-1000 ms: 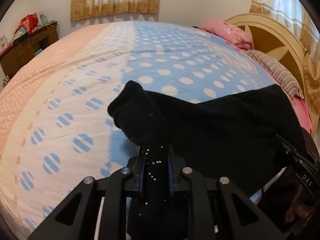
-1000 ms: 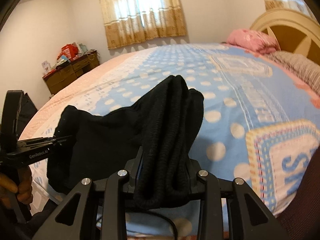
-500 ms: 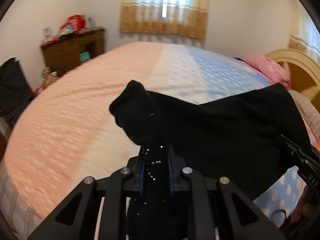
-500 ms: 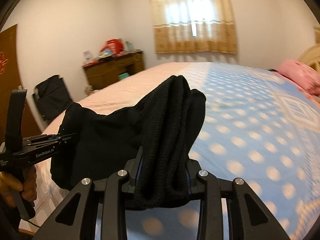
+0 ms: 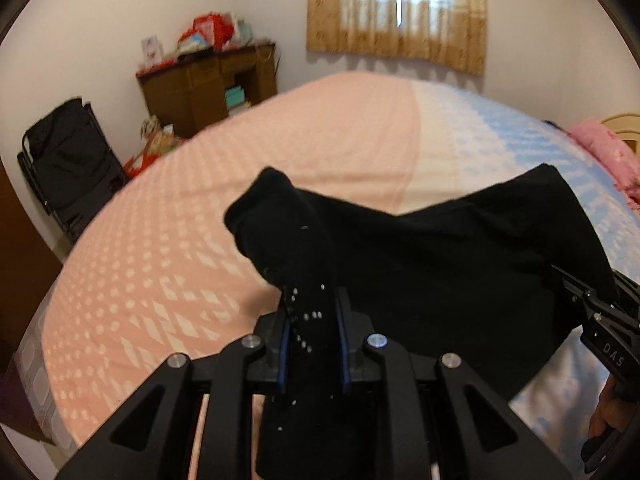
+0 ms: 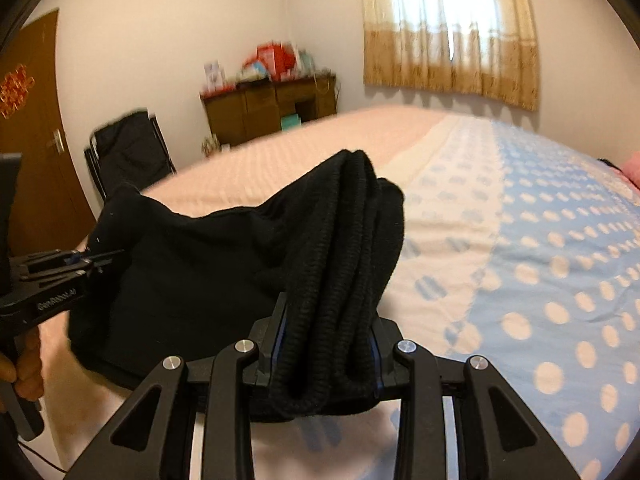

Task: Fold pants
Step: 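Lower the folded pants onto the bed and open both grippers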

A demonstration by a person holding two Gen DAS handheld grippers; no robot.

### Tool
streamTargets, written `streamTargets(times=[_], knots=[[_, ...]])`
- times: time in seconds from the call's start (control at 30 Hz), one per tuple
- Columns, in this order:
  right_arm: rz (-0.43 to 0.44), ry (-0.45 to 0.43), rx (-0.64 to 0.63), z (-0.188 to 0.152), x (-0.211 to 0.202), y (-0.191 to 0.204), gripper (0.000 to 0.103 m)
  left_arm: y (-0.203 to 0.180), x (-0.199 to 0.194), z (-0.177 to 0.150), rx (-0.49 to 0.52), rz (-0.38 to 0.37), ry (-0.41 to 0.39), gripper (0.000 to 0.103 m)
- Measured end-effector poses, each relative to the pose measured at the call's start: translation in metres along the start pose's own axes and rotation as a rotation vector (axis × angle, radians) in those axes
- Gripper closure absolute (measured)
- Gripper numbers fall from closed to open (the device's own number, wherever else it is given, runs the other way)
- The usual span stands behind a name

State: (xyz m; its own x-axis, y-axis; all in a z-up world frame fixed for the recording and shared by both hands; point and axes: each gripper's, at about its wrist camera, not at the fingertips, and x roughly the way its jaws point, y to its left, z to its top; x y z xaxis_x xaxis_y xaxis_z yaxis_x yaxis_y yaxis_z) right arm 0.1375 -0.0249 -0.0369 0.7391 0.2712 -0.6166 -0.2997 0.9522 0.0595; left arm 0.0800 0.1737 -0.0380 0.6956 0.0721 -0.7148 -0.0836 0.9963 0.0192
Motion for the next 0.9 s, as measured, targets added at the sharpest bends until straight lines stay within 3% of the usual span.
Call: streamTargets(times=[0.1, 0.17, 0.27, 0.37, 0.5, 0.57, 0.67, 0.73, 0.8, 0.9], knots=[[-0.004, 0.081, -0.012, -0.008, 0.026, -0.006, 0.064, 0.008, 0.008, -0.002, -0.029, -0.006, 0.016, 0.073], [0.014, 0.110, 0.017, -0.008, 0.033, -0.015, 0.057, 0.014, 0.005, -0.001, -0.050, 0.012, 0.018, 0.053], [0.016, 0.127, 0.067, -0.010, 0.037, -0.028, 0.038, 0.030, -0.006, -0.007, -0.092, 0.061, 0.000, 0.027], [0.044, 0.141, 0.130, -0.012, 0.040, -0.037, 0.031, 0.047, -0.015, -0.015, -0.137, 0.068, -0.005, 0.022], [0.053, 0.150, 0.142, -0.011, 0.036, -0.040, 0.030, 0.072, -0.021, -0.021, -0.227, 0.110, 0.002, 0.019], [0.020, 0.125, 0.133, -0.009, 0.022, -0.041, 0.030, 0.078, -0.029, -0.021, -0.246, 0.168, -0.012, 0.021], [-0.075, 0.014, 0.119, -0.008, -0.012, -0.038, 0.030, 0.075, -0.038, -0.019, -0.236, 0.176, -0.048, 0.021], [-0.091, -0.056, 0.080, -0.009, -0.033, -0.028, 0.030, 0.060, -0.042, -0.017, -0.197, 0.171, -0.082, 0.021], [-0.125, -0.081, 0.040, -0.011, -0.043, -0.012, 0.032, 0.039, -0.043, -0.016, -0.131, 0.173, -0.106, 0.021], [-0.090, -0.054, 0.010, -0.010, -0.041, 0.005, 0.033, 0.009, -0.036, -0.018, -0.067, 0.164, -0.103, 0.021]])
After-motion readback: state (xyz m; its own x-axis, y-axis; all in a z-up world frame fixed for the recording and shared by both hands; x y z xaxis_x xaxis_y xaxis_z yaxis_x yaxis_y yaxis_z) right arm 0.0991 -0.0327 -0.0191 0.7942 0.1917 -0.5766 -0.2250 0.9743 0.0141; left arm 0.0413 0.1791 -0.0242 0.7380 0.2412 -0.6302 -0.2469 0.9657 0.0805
